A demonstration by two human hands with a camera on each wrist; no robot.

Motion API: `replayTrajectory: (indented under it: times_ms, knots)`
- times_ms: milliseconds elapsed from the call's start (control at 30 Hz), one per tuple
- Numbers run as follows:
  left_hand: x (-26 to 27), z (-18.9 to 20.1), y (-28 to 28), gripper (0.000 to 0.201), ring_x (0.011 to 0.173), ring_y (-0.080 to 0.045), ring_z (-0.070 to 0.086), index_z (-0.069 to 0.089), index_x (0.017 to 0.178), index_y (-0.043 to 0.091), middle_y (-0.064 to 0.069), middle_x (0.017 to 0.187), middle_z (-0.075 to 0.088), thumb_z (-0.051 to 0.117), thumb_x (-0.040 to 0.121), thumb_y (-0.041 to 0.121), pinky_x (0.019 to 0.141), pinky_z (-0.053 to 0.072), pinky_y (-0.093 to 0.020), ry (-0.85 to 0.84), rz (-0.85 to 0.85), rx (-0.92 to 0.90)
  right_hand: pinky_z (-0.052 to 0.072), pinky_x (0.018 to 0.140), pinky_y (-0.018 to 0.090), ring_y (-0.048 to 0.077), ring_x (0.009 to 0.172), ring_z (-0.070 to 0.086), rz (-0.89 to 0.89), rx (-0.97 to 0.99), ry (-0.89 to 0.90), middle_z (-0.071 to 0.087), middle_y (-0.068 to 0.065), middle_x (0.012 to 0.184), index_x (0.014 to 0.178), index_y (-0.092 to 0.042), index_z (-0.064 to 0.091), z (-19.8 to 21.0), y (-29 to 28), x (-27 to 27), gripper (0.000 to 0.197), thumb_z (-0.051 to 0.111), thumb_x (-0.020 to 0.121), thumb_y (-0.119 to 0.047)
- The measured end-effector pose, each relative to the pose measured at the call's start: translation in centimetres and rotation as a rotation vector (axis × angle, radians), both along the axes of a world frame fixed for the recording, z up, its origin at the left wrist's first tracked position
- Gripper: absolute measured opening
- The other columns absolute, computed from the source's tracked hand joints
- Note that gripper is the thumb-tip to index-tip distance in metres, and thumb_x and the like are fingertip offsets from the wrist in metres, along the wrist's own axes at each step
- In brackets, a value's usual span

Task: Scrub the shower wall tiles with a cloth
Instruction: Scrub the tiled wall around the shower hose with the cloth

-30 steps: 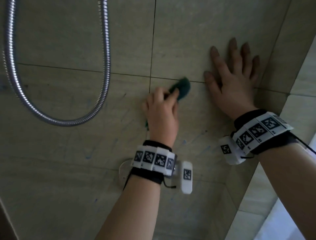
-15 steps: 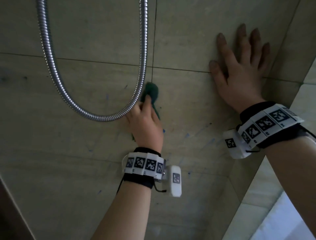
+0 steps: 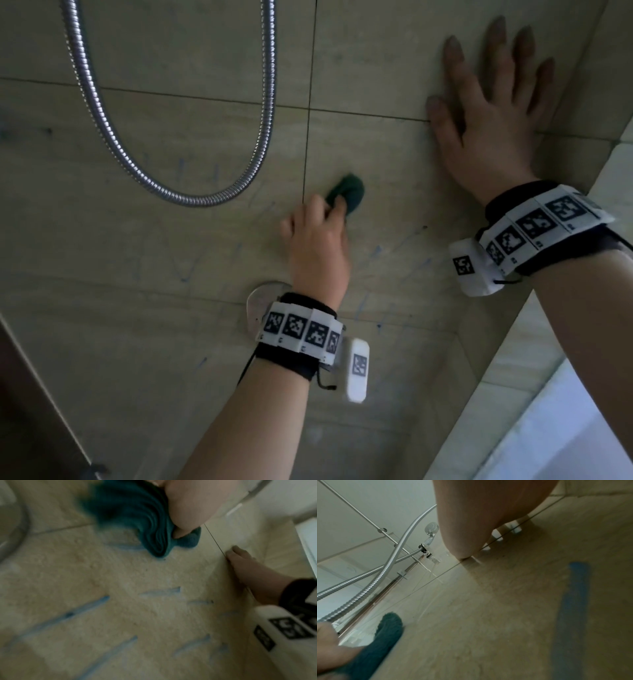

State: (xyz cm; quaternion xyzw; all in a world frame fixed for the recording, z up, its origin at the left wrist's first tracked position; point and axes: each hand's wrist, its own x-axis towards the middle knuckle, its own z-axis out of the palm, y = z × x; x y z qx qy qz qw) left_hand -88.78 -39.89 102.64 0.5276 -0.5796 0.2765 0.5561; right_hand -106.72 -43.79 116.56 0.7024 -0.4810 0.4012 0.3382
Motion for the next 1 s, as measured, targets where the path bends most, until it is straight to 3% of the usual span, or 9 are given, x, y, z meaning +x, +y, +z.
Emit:
replayTrajectory:
  times_ms: [67,133,267,333,433,500,600,833,1000]
  knots:
    - [0.6,0.2,-0.1,0.03,0.074,-0.028,0.053,0.071,0.108,0.009,-0.011,0.085,0.055,0.071,0.078,0.006,0.073,0.032,-0.034,-0.017,-0.005,0.005,-0.005,0.116,0.054,0.036,0.146,-0.003,-0.003,0.002,0.003,0.001,0.01,0.16,0.152,-0.034,0.013,-0.2,0.1,0.0,0.055,0.024,0.101,-0.05]
    - [2.2,0.7,-0.4,0.028,0.077,-0.031,0.057,0.072,0.106,0.009,-0.014,0.086,0.058,0.06,0.081,0.01,0.074,0.041,-0.038,0.097,0.037,-0.044,-0.005,0.116,0.053,0.036,0.146,-0.003,-0.006,0.003,-0.001,0.001,0.01,0.161,0.152,-0.034,0.013,-0.3,0.0,0.0,0.055,0.023,0.101,-0.05]
    - [3.5,1.1,-1.1,0.026,0.102,-0.041,0.061,0.073,0.106,0.007,-0.02,0.102,0.066,0.061,0.083,0.005,0.091,0.045,-0.052,0.275,0.147,-0.073,-0.005,0.116,0.052,0.037,0.146,-0.002,-0.008,-0.012,-0.009,0.002,0.01,0.16,0.152,-0.034,0.015,-0.4,-0.1,0.0,0.054,0.024,0.101,-0.05]
    - [2.6,0.7,-1.2,0.028,0.094,-0.036,0.059,0.072,0.107,0.007,-0.018,0.095,0.063,0.059,0.083,0.005,0.086,0.044,-0.045,0.23,0.1,-0.089,-0.004,0.116,0.053,0.037,0.146,-0.001,-0.01,-0.017,-0.007,0.003,0.011,0.16,0.152,-0.034,0.016,-0.4,-0.2,0.0,0.054,0.024,0.101,-0.05]
    - [1.1,-0.6,-0.7,0.037,0.082,-0.027,0.047,0.071,0.111,0.013,-0.012,0.09,0.055,0.046,0.084,0.016,0.074,0.03,-0.032,0.039,-0.047,-0.028,-0.003,0.116,0.054,0.038,0.146,0.0,-0.01,-0.023,-0.006,0.004,0.011,0.16,0.152,-0.033,0.018,-0.4,-0.2,0.0,0.055,0.024,0.1,-0.05]
    - [0.9,-1.3,-0.5,0.038,0.083,-0.025,0.044,0.071,0.112,0.015,-0.01,0.092,0.055,0.044,0.084,0.017,0.074,0.027,-0.032,-0.022,-0.099,0.018,-0.003,0.116,0.053,0.038,0.146,0.0,-0.006,-0.021,-0.008,0.004,0.011,0.16,0.152,-0.033,0.018,-0.4,-0.2,0.0,0.054,0.024,0.101,-0.05]
    - [1.2,-0.4,-0.4,0.032,0.085,-0.024,0.042,0.072,0.109,0.015,-0.011,0.092,0.056,0.057,0.082,0.005,0.074,0.032,-0.037,-0.04,-0.127,0.007,-0.004,0.116,0.052,0.037,0.146,-0.001,-0.004,-0.017,-0.013,0.004,0.01,0.16,0.152,-0.034,0.018,-0.4,-0.3,0.0,0.054,0.024,0.101,-0.05]
    - [-2.4,4.1,-0.9,0.038,0.085,-0.033,0.053,0.071,0.114,0.015,-0.012,0.095,0.056,0.067,0.08,-0.002,0.074,0.039,-0.041,-0.012,-0.194,0.005,-0.005,0.115,0.052,0.036,0.146,-0.003,-0.007,-0.003,-0.015,0.003,0.009,0.161,0.152,-0.034,0.015,-0.3,-0.2,0.1,0.054,0.025,0.101,-0.05]
    - [-5.9,1.5,-1.3,0.036,0.082,-0.026,0.047,0.072,0.11,0.024,-0.007,0.092,0.054,0.059,0.081,0.005,0.072,0.021,-0.03,-0.23,-0.221,0.036,-0.007,0.115,0.051,0.034,0.146,-0.004,-0.012,0.001,-0.017,0.002,0.007,0.161,0.151,-0.036,0.015,-0.3,-0.2,0.0,0.054,0.025,0.101,-0.05]
